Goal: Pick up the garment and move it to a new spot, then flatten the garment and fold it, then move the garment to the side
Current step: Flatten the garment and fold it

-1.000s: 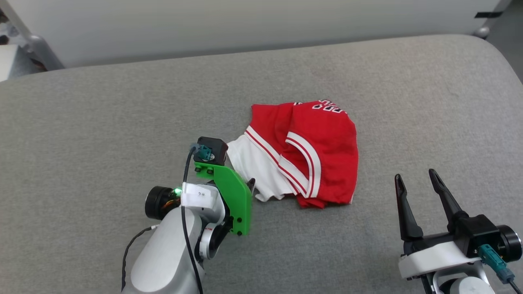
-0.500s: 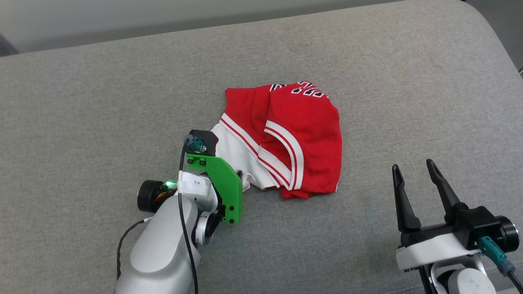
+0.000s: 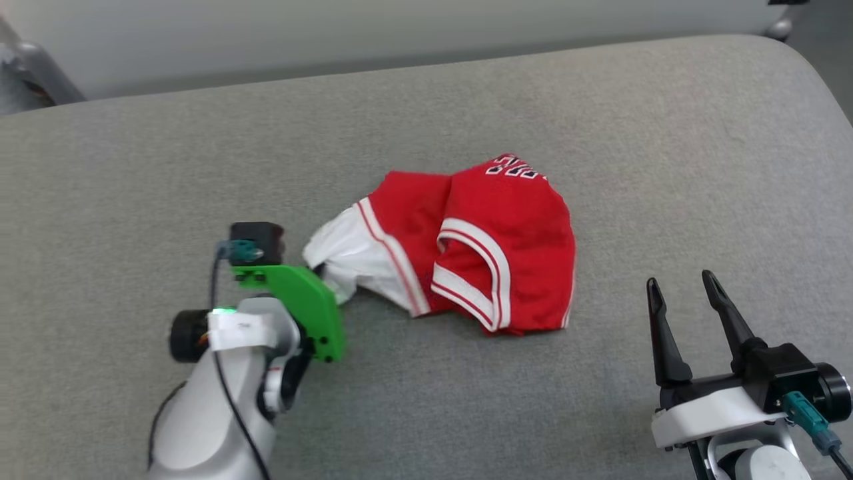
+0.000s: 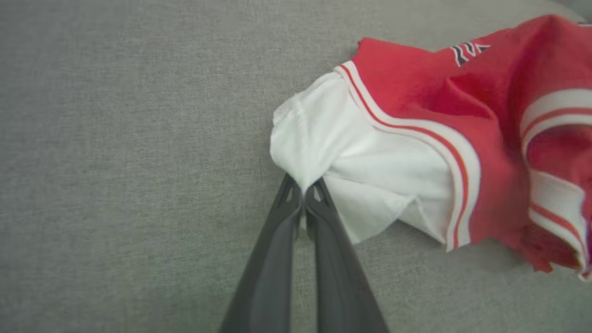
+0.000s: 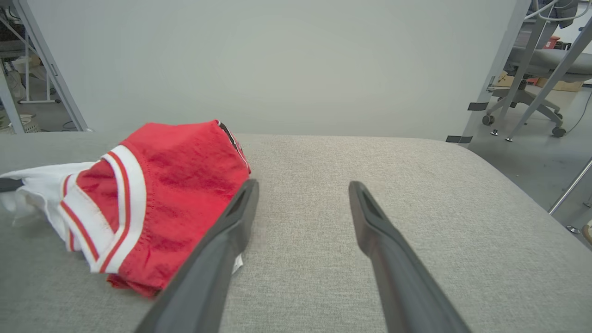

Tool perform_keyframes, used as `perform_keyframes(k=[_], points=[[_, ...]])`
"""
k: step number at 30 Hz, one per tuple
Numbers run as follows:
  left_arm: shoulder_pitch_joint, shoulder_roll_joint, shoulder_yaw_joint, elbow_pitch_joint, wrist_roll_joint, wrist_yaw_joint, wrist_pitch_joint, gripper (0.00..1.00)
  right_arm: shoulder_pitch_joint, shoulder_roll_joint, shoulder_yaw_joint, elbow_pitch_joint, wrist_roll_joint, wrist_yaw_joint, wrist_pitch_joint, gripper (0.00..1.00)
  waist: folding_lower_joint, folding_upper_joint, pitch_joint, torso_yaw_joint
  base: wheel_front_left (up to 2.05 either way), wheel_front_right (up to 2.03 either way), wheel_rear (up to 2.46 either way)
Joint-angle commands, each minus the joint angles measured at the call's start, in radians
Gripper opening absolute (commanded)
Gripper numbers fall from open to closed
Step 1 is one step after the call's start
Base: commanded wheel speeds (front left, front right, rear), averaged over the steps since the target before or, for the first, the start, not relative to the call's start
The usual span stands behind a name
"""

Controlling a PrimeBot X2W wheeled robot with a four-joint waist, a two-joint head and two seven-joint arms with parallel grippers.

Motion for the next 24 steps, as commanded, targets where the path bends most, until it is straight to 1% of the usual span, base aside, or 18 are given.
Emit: perform_keyframes(k=[1, 8, 12, 17, 23, 24], points=[[0.024, 0.026, 0.021, -0.023, -0.010, 0.009, -0.007, 0.00, 0.013, 0.002, 0.002, 0.004, -0.006, -0.001, -0.005, 1.00, 0.0000, 0.0000, -0.050, 0.053, 0.00, 0.00, 0.00], [0.130, 0.102, 0.096, -0.143, -0.055, 0.029, 0.018, 0.00, 0.035, 0.002, 0.004, 0.011, -0.012, -0.001, -0.005, 1.00, 0.0000, 0.0000, -0.086, 0.107, 0.00, 0.00, 0.00], [0.200, 0.124, 0.124, -0.164, -0.088, 0.028, 0.032, 0.00, 0.040, 0.002, 0.009, 0.013, -0.014, -0.001, -0.005, 1.00, 0.0000, 0.0000, -0.086, 0.122, 0.00, 0.00, 0.00], [0.231, 0.143, 0.135, -0.116, -0.110, 0.000, 0.020, 0.00, 0.037, 0.002, 0.012, 0.019, -0.024, -0.001, -0.005, 1.00, 0.0000, 0.0000, -0.078, 0.128, 0.00, 0.00, 0.00], [0.202, 0.163, 0.134, 0.007, -0.111, -0.048, -0.041, 0.00, 0.032, 0.002, 0.014, 0.025, -0.033, -0.001, -0.005, 1.00, 0.0000, 0.0000, -0.079, 0.123, 0.00, 0.00, 0.00], [0.193, 0.168, 0.130, 0.028, -0.104, -0.054, -0.053, 0.14, 0.032, 0.002, 0.013, 0.027, -0.034, -0.001, -0.005, 1.00, 0.0000, 0.0000, -0.079, 0.122, 0.00, 0.00, 0.00]])
